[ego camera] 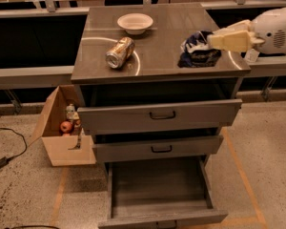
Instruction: Place blue chip bag into bottom drawer
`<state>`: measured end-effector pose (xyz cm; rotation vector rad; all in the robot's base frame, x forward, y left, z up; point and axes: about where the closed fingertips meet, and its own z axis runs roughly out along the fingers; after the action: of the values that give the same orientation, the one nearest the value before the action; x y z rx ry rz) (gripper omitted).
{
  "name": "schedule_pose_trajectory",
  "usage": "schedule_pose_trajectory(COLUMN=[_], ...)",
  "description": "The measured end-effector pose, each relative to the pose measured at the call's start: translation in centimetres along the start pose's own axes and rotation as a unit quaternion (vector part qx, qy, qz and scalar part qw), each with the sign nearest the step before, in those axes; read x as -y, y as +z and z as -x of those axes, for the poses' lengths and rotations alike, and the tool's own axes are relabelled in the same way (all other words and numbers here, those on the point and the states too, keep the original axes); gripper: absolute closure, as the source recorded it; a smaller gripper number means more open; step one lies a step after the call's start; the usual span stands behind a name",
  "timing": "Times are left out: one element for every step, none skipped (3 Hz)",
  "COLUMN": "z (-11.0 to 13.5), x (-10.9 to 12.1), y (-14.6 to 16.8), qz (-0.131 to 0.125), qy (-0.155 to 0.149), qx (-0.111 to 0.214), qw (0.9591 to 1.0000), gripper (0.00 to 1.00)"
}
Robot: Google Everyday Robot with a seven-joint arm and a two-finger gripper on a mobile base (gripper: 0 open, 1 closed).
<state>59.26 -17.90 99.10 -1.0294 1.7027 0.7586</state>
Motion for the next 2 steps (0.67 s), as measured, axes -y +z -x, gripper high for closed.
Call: schedule_pose_trajectory(z=[-3.51, -3.51], x=[-3.75, -3.75], y=[-0.41, -0.4], qz=[0.021, 0.021], qy=[0.016, 0.016], qx=[-0.042, -0.042], qw=[0.9988, 0.9988], gripper=[1.0, 1.0])
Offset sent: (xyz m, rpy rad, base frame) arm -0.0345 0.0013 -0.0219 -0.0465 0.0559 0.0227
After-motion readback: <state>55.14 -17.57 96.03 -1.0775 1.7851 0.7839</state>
